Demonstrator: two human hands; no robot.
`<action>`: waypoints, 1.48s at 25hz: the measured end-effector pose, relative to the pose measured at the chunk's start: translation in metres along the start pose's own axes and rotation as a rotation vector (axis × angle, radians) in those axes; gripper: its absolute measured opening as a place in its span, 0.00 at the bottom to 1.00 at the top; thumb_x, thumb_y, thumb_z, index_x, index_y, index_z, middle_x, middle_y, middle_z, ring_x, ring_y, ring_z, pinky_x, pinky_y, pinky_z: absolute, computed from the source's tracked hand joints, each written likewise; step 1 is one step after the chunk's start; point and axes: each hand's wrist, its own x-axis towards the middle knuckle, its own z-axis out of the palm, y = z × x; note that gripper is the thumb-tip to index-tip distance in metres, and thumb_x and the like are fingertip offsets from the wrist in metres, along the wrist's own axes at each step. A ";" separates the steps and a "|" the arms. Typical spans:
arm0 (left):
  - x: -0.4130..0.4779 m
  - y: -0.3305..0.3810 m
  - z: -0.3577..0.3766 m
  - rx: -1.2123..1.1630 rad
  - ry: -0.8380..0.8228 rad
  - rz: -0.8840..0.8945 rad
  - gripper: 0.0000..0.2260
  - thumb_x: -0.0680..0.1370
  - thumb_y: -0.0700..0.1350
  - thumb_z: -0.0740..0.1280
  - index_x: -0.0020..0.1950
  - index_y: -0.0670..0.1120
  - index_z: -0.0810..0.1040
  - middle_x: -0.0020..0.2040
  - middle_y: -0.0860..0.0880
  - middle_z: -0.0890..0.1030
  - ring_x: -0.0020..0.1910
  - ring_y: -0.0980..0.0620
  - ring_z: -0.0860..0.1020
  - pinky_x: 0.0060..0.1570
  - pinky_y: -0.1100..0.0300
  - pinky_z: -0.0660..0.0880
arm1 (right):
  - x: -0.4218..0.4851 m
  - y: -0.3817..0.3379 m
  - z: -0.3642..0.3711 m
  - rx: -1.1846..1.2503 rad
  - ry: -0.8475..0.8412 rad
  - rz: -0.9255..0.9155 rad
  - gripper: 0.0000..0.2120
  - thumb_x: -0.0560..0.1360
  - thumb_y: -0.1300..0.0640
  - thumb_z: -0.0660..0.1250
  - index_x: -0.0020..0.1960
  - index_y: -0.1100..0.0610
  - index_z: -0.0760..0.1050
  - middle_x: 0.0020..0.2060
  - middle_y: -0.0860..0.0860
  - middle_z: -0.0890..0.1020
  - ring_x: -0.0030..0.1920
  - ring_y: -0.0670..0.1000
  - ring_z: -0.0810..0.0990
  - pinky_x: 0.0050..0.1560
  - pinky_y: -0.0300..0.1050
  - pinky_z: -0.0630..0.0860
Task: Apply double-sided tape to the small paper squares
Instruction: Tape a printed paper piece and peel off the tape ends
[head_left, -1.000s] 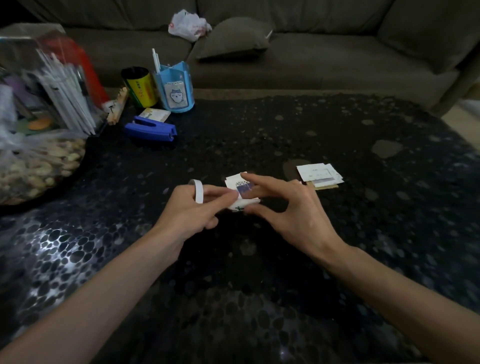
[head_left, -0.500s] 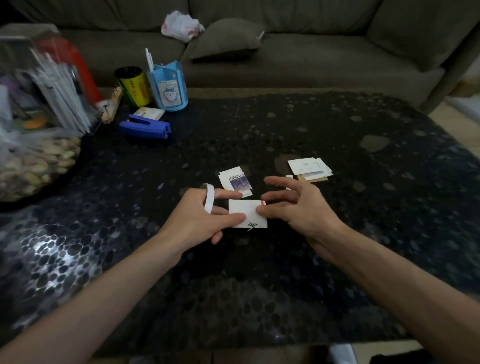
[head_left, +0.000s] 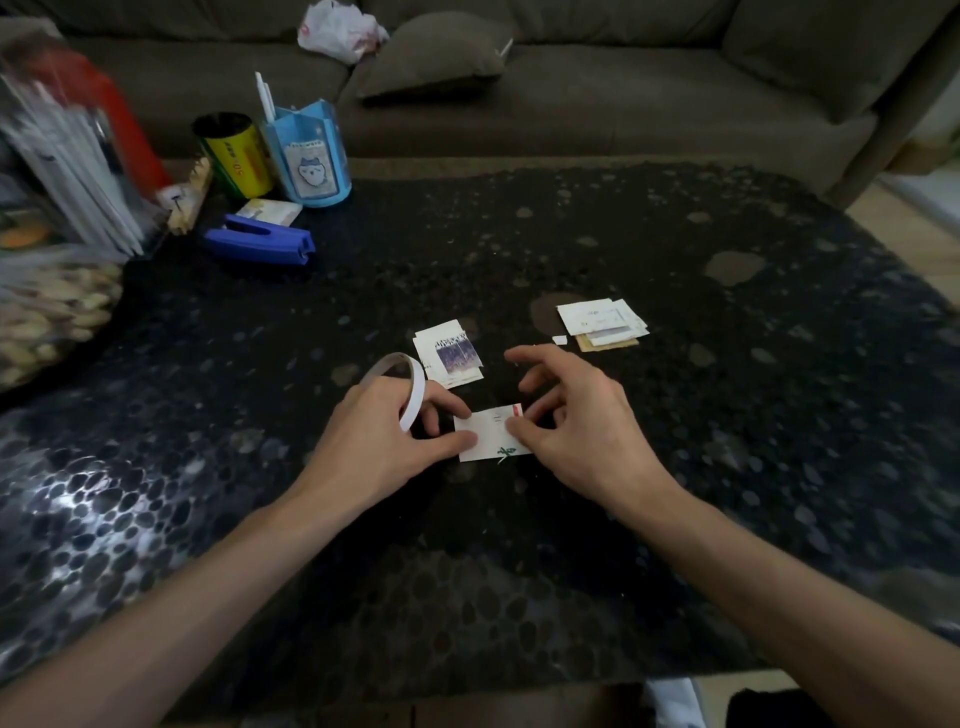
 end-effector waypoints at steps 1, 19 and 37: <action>0.000 0.001 -0.001 0.011 -0.006 0.004 0.09 0.70 0.55 0.80 0.48 0.60 0.86 0.36 0.55 0.81 0.35 0.58 0.79 0.39 0.52 0.79 | -0.001 0.001 0.001 -0.001 0.009 -0.007 0.29 0.75 0.60 0.78 0.72 0.45 0.74 0.52 0.42 0.77 0.43 0.36 0.82 0.40 0.26 0.73; -0.009 0.022 -0.014 -0.332 0.064 0.007 0.11 0.75 0.49 0.77 0.58 0.54 0.86 0.36 0.51 0.83 0.32 0.49 0.79 0.37 0.60 0.77 | 0.000 -0.020 -0.021 0.800 -0.253 0.250 0.19 0.75 0.73 0.67 0.54 0.53 0.88 0.46 0.50 0.81 0.47 0.47 0.77 0.46 0.40 0.72; -0.016 0.040 -0.020 -0.550 0.155 -0.124 0.04 0.77 0.46 0.75 0.51 0.51 0.88 0.36 0.56 0.86 0.34 0.62 0.82 0.33 0.70 0.75 | -0.005 -0.036 -0.016 0.893 -0.325 0.283 0.20 0.76 0.73 0.67 0.58 0.53 0.87 0.48 0.52 0.78 0.48 0.49 0.76 0.44 0.41 0.70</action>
